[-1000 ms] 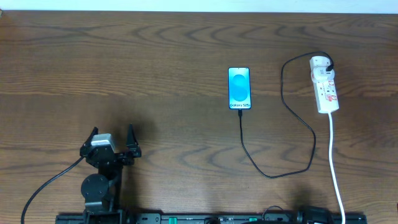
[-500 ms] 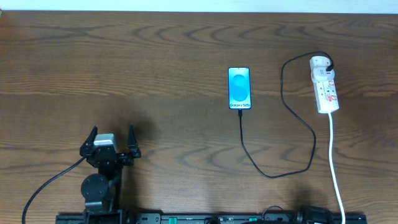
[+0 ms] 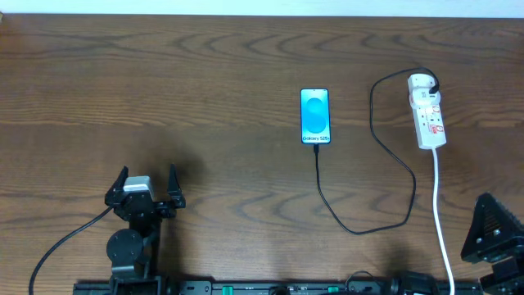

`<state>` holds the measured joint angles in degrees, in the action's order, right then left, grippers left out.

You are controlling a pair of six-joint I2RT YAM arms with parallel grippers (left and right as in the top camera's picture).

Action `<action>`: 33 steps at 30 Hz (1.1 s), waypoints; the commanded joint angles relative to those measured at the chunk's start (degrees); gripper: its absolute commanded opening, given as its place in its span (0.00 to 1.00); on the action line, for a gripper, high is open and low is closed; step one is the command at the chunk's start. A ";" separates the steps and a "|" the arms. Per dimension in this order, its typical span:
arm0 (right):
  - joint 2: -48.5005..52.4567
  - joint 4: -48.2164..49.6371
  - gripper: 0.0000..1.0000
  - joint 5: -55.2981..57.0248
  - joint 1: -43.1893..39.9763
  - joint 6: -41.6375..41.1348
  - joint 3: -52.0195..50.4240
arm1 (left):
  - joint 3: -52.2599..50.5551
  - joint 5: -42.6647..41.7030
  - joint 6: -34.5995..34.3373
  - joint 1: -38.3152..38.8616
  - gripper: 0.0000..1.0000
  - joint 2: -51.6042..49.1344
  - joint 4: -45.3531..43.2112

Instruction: Plug charger to phone and switch on socket

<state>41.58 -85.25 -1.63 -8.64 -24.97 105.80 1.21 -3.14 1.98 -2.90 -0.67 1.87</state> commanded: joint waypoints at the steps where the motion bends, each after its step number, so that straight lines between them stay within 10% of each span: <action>1: 0.00 -0.37 0.99 1.40 0.48 0.22 0.11 | -0.98 -0.74 0.98 -0.20 0.95 0.44 1.90; 15: -1.36 3.67 0.99 1.75 0.81 0.20 -10.71 | -0.98 -0.74 0.98 -0.20 0.95 0.44 1.92; 33: -25.97 47.89 0.99 1.68 0.81 0.15 -62.18 | -0.98 -0.74 0.98 -0.20 0.95 0.44 1.90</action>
<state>19.38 -39.53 -0.36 -8.43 -24.97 49.54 1.21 -3.18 2.00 -2.90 -0.62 1.89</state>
